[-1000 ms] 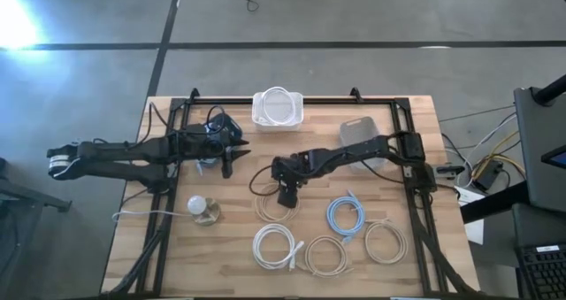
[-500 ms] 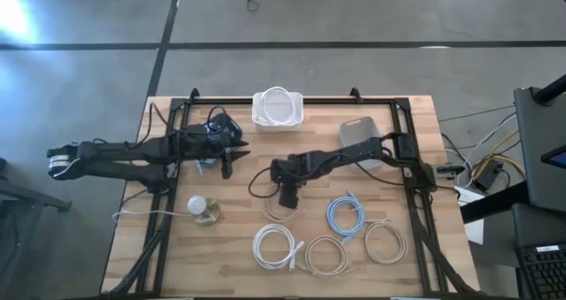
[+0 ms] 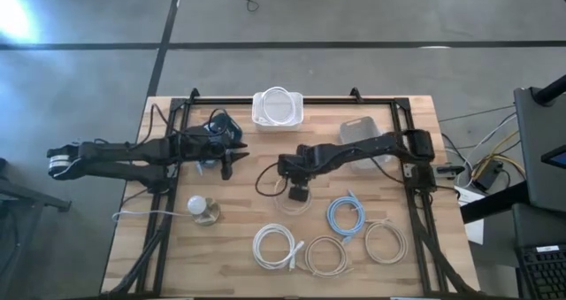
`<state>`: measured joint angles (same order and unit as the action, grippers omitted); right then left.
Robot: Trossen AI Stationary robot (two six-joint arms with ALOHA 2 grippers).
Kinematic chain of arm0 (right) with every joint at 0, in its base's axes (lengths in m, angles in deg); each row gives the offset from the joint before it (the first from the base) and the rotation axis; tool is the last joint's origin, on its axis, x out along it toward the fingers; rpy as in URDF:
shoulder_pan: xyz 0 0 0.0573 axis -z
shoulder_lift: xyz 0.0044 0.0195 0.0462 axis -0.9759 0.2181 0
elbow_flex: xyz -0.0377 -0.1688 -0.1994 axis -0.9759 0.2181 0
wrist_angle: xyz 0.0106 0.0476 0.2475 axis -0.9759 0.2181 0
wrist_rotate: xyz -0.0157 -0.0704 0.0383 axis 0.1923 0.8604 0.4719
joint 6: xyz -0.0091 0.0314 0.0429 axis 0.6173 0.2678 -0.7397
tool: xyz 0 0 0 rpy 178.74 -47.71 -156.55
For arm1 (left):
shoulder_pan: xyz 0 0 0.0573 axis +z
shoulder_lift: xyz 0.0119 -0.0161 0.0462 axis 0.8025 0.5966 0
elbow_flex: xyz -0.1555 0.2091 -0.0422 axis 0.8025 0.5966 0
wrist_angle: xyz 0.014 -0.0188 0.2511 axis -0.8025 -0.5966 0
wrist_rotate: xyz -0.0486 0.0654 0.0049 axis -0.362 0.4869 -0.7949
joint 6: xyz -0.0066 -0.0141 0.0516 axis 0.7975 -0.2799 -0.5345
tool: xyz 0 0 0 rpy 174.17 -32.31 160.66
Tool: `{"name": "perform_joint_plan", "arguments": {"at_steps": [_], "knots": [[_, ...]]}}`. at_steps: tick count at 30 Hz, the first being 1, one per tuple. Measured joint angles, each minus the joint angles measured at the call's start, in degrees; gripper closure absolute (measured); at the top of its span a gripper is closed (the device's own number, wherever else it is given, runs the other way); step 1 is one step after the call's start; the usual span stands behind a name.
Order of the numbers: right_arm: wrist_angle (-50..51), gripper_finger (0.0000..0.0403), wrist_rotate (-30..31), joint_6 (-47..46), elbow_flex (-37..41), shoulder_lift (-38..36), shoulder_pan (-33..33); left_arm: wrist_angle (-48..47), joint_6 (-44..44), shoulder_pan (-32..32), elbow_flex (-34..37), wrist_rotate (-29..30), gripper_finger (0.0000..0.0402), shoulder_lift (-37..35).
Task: Sort HDMI cables
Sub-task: Put the top left brown hdmi cable into the gray bin
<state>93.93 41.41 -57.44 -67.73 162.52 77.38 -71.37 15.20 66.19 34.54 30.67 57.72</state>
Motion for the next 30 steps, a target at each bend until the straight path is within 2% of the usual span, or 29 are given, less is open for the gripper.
{"name": "perform_joint_plan", "arguments": {"at_steps": [5,10,14,20,27,30], "knots": [[6.1,0.0355,9.9,-2.5,0.5,-6.0,0.8,0.1,0.5,0.0,0.4,0.1,0.0266,0.0],[9.0,0.0353,14.3,-4.1,3.7,-12.6,2.4,0.1,0.6,0.0,0.4,0.1,0.0266,0.0],[9.5,0.0352,15.1,-7.1,9.4,-19.2,4.7,0.3,1.5,0.0,0.4,0.1,0.0266,0.0],[9.9,0.0351,19.7,-13.0,18.9,-31.3,7.8,2.0,1.5,0.0,0.4,0.1,0.0266,0.1],[9.7,0.0350,31.1,-21.9,29.8,-44.7,10.5,5.4,1.5,0.0,0.3,0.2,0.0266,0.0],[9.7,0.0350,33.9,-27.4,34.4,-48.1,12.1,6.2,1.5,0.0,0.3,0.2,0.0266,0.0]]}}
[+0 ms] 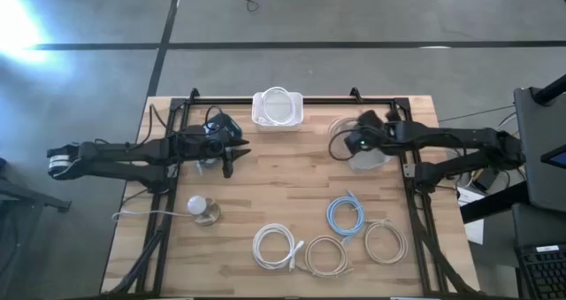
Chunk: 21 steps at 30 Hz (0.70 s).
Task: Sort HDMI cables
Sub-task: Put the top left brown hdmi cable into the gray bin
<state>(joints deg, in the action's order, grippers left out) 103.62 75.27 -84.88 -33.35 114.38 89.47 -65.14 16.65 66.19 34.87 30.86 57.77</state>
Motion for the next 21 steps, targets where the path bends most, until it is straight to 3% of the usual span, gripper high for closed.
{"name": "perform_joint_plan", "arguments": {"at_steps": [5,12,16,21], "knots": [[0.1,0.0350,4.8,-5.3,6.4,-2.2,1.8,0.4,0.0,0.0,0.0,0.0,0.0266,0.0],[0.3,0.0349,11.9,-8.7,8.8,-1.1,3.2,0.6,0.0,0.0,0.0,0.0,0.0266,0.0],[3.3,0.0349,11.9,-8.0,8.8,-0.7,3.9,0.8,0.0,0.0,0.0,0.0,0.0266,0.0],[17.2,0.0349,7.2,-8.1,6.1,-0.8,3.9,0.8,-0.3,0.0,0.0,0.0,0.0266,0.0]]}}
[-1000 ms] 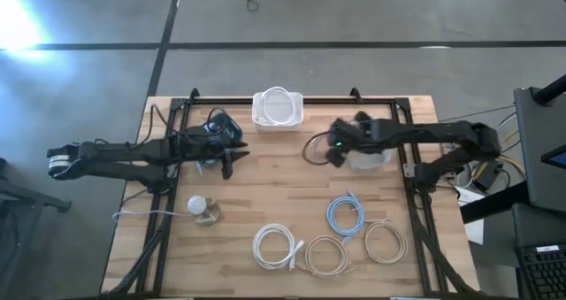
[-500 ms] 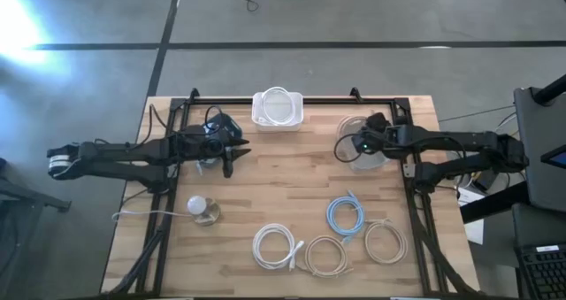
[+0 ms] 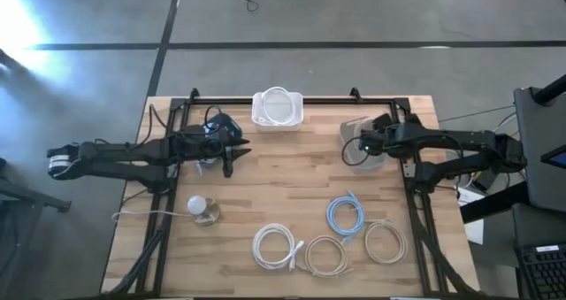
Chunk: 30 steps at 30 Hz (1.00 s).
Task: Sort HDMI cables
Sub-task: Put the top left brown hdmi cable into the gray bin
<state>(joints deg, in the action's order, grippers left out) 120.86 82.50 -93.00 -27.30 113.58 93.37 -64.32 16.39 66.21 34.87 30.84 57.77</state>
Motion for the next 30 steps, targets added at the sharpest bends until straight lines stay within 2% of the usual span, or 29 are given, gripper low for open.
{"name": "perform_joint_plan", "arguments": {"at_steps": [4,7,14,18,30], "knots": [[-0.3,0.0349,-3.2,1.2,-0.8,-0.7,-0.1,0.1,-0.7,0.0,0.0,0.0,0.0266,0.0],[-0.3,0.0349,-3.1,1.0,-0.6,-0.7,0.0,0.9,-0.7,0.0,0.0,0.0,0.0266,0.0],[-0.7,0.0349,-1.2,-8.4,2.0,0.6,0.2,1.0,-0.7,0.0,0.0,0.0,0.0266,0.0],[-1.1,0.0345,-1.2,-9.3,2.6,1.7,0.2,1.0,-0.7,0.0,0.0,0.0,0.0266,0.0],[-2.8,0.0254,-1.4,-9.1,2.6,2.7,0.2,1.1,-0.7,0.0,0.0,0.0,0.0266,0.0]]}}
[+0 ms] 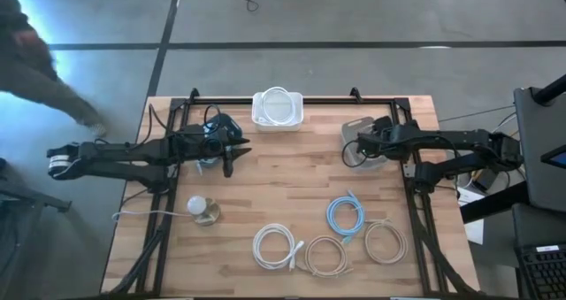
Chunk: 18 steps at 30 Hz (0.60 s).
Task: Sort HDMI cables
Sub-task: Put the top left brown hdmi cable into the gray bin, then put the white hdmi cable into the white bin
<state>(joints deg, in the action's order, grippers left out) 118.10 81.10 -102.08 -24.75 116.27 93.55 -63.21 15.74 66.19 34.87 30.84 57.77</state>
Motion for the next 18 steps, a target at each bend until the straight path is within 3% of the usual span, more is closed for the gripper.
{"name": "perform_joint_plan", "arguments": {"at_steps": [10,14,18], "knots": [[-1.8,0.0227,-0.5,3.2,-5.0,0.0,0.0,0.0,1.7,0.0,0.0,-0.2,0.0266,0.0],[-6.2,0.0231,-1.3,3.8,-7.4,0.0,-0.4,0.0,3.9,0.0,0.0,-1.7,0.0266,0.0],[-14.2,0.0237,-5.4,10.9,-8.3,0.0,-1.5,0.0,6.6,0.0,0.0,-4.1,0.0266,0.0]]}}
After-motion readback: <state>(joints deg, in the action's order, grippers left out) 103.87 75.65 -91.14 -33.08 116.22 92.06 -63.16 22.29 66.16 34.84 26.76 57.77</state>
